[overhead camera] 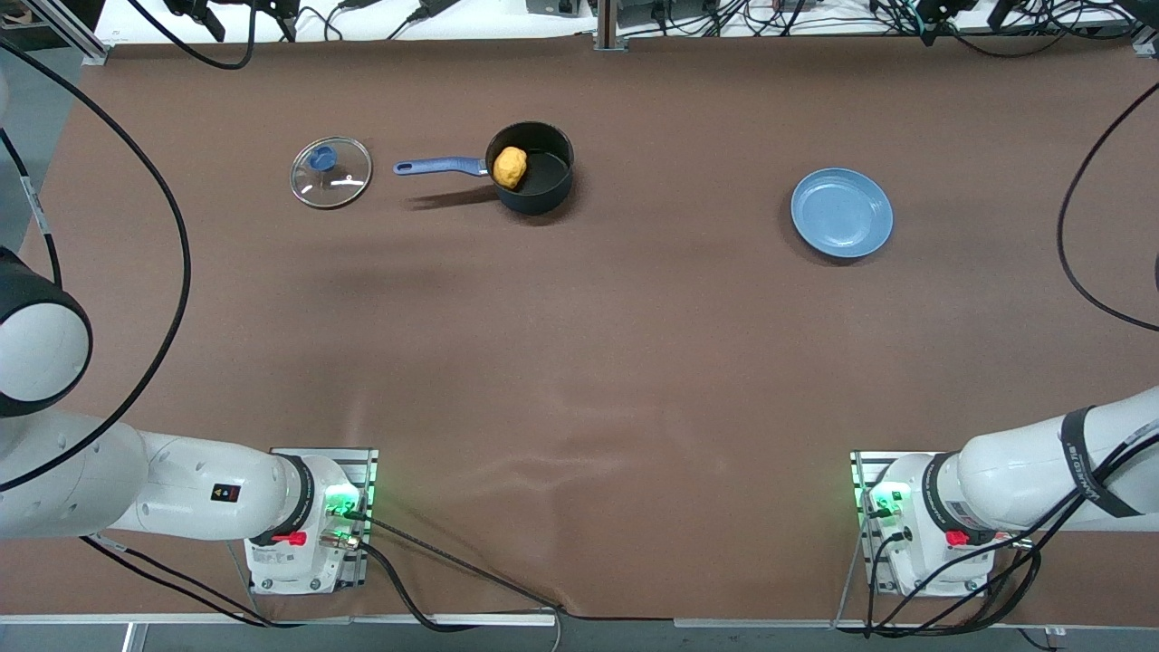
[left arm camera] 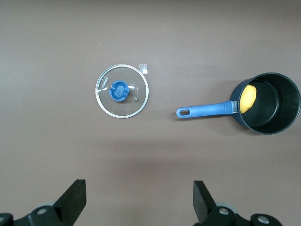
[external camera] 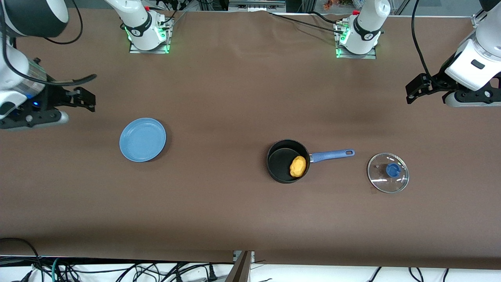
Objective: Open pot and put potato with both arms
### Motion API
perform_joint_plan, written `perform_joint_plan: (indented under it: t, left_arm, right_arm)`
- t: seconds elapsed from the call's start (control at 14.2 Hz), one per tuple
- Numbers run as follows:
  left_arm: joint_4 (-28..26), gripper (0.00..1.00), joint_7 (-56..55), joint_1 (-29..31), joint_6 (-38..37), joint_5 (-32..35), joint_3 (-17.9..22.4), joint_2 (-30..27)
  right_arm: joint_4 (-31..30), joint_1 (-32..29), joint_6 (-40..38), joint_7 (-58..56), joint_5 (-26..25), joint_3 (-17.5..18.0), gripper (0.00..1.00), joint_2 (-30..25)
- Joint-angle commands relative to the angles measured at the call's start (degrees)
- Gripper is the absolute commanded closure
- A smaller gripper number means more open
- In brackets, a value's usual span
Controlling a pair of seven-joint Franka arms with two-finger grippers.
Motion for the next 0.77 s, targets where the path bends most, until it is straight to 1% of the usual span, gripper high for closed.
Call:
perform_joint_plan:
  t: [0.0, 0.07, 0.21, 0.28, 0.42, 0.7]
  left_arm:
    - [2.34, 0.0, 0.0, 0.05, -1.5, 0.19, -0.37, 1.25]
    - [2.34, 0.0, 0.26, 0.14, -1.5, 0.19, -0.37, 1.33]
    - [2.34, 0.0, 0.44, 0.49, -1.5, 0.19, -0.37, 1.34]
    - [2.17, 0.0, 0.35, 0.49, -1.5, 0.19, -0.29, 1.34]
    - [2.25, 0.0, 0.53, 0.49, -1.5, 0.19, -0.29, 1.34]
    - [2.34, 0.0, 0.53, 0.49, -1.5, 0.54, -0.29, 1.42]
  right_arm:
    - [-2.97, 0.01, -1.37, -0.5, 0.54, 0.17, 0.0, -4.44]
    - [-2.97, -0.42, -0.41, -0.24, 0.36, 0.0, 0.0, -5.85]
    - [-3.05, -0.69, -1.01, -1.02, 0.63, -1.14, 0.0, -7.0]
    - [-3.06, -0.78, -1.01, -0.76, 0.8, -1.49, 0.0, -7.01]
    - [-3.23, -1.04, -1.89, -0.5, 3.42, -2.72, 0.0, -7.01]
    - [-1.83, -1.04, -2.94, -1.02, 3.79, -3.43, 0.0, -5.78]
